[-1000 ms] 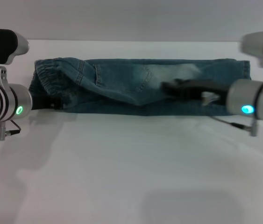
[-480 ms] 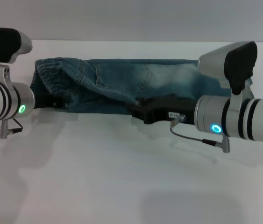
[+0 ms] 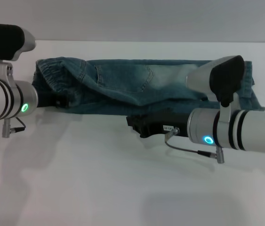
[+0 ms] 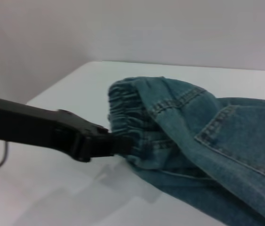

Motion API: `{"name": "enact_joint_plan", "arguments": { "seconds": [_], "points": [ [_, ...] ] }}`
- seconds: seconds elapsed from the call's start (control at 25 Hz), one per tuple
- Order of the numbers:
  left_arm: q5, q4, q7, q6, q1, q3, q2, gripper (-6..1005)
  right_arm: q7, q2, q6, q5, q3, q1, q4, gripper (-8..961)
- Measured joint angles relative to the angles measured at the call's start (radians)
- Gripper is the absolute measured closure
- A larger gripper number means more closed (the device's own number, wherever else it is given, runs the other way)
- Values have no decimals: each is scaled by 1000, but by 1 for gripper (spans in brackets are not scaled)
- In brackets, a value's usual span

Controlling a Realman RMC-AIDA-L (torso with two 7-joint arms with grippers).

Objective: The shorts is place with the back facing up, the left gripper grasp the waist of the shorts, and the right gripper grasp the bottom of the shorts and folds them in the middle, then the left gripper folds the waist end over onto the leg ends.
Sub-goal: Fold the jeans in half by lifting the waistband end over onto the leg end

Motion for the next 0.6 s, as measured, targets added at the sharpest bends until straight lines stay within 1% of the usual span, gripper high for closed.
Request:
{"name": "enact_joint_plan", "arguments": {
  "seconds": [0.04,0.36,0.6],
  "points": [
    [0,0,0,0,0,0,0,902,0,0,0,0,0,0,0,887],
    [-7,-48,0,-32,3,8,-1,902,0,-4,-70,1,17,75,-84,891],
    [-7,-77,-1,-48,4,16,0,902,0,-1,-95,25,27,105,-148,892]
  ]
}}
